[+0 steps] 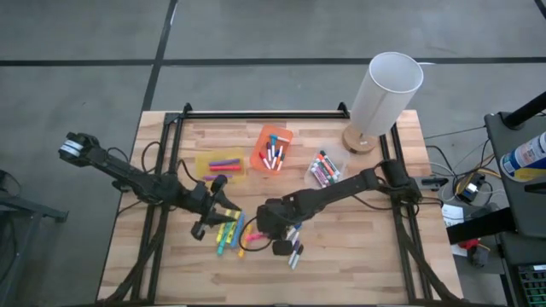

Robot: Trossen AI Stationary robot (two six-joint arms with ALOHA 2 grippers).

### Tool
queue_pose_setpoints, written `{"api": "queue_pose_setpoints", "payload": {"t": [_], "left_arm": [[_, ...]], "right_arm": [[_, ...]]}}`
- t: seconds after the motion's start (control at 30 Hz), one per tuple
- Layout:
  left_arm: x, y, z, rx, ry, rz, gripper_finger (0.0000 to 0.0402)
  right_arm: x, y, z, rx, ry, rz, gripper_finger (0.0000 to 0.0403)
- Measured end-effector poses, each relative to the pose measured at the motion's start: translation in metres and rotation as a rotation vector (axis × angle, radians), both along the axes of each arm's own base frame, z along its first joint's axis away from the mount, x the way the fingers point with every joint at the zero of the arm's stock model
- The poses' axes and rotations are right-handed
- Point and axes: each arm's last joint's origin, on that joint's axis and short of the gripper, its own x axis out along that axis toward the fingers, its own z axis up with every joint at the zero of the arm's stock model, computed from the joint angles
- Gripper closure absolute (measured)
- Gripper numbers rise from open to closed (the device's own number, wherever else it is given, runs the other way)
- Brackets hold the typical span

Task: Pick & Place Markers
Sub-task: Put the pink highlighter pen into the yellow bin

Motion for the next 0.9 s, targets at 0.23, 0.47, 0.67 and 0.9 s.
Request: {"api": "queue_pose_setpoints", "payload": {"t": [0.23,0.47,0.67,0.9], "left_arm": [[0.002,0.003,-0.005,0.016,0.052,0.122,0.0266],[0.002,0.003,-0.007,0.023,0.065,0.123,0.0267],[0.002,0.003,-0.008,0.029,0.078,0.124,0.0266],[0.002,0.005,-0.008,0.024,0.084,0.170,0.0266]], "right_arm": [[-0.008,0.005,0.021,-0.022,-0.026,-0.108,0.0351],[-0.022,0.000,0.051,-0.102,-0.052,-0.231,0.0351],[-0.034,-0.001,0.083,-0.138,-0.156,-0.295,0.0351],[-0.039,-0.001,0.099,-0.156,-0.224,-0.341,0.0351]]}}
